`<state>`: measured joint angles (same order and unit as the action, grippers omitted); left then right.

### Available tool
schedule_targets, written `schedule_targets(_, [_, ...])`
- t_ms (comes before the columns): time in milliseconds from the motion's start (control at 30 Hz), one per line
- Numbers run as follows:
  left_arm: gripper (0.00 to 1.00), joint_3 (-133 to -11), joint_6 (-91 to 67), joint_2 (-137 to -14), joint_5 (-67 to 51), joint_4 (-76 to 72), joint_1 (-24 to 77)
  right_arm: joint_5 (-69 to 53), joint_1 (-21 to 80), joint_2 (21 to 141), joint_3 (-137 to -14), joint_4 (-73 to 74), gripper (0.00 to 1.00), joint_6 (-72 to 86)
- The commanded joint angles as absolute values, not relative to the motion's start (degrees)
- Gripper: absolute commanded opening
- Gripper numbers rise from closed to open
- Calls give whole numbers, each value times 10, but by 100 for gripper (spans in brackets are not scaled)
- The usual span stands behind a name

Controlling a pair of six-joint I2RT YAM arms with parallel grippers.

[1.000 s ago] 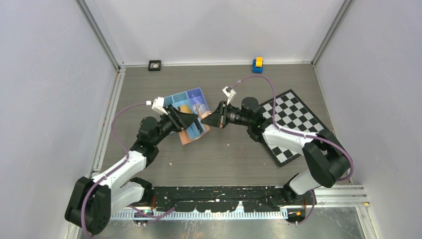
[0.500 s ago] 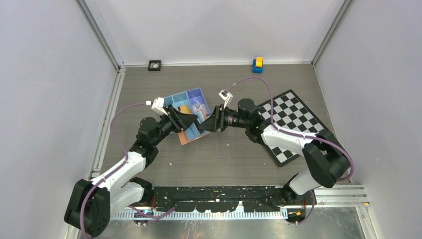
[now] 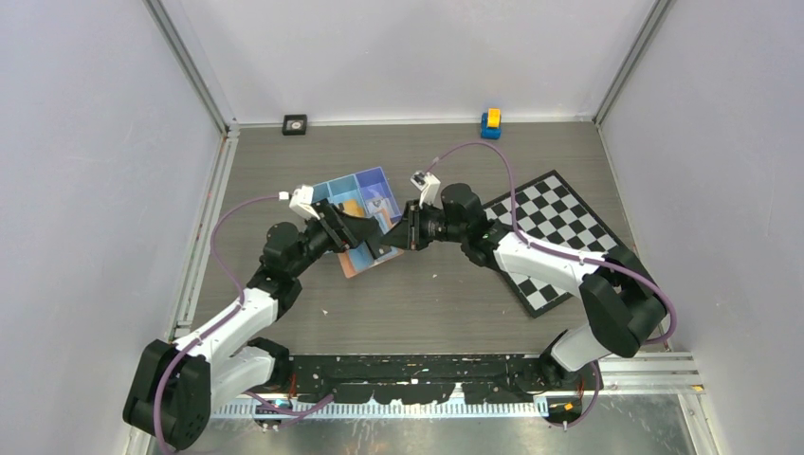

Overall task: Take the credit cards out of the card holder
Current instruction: Remove the credit card from the card holder.

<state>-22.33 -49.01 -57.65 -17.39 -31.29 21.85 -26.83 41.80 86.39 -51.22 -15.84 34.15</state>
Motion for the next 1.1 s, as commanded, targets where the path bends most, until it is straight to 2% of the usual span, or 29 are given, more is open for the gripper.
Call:
schedule_targets(0, [80, -244, -492, -574, -195, -337, 221, -243, 422, 860, -533, -160, 2, 337])
schedule_targets(100, [84, -245, -491, -573, -195, -334, 221, -245, 417, 859, -525, -180, 1, 356])
schedule_targets(233, [84, -244, -491, -573, -192, -331, 221, -269, 393, 863, -510, -219, 0, 400])
schedule_targets(433, [76, -244, -490, -575, -193, -334, 221, -314, 342, 858, -473, -313, 1, 473])
schedule_targets(733, [53, -243, -486, -576, -196, -341, 221, -346, 310, 853, -447, -381, 1, 525])
schedule_targets(800, [44, -243, -485, -577, -197, -341, 221, -350, 309, 854, -448, -384, 0, 528])
schedule_targets(967, [31, -240, -483, -570, -190, -340, 221, -352, 306, 855, -447, -387, 1, 532])
schedule_targets(1033, [19, -239, -480, -565, -187, -338, 221, -352, 304, 856, -446, -388, 1, 532])
schedule_targets(1067, [5, -239, -478, -563, -185, -336, 221, -351, 303, 856, -446, -388, 1, 532])
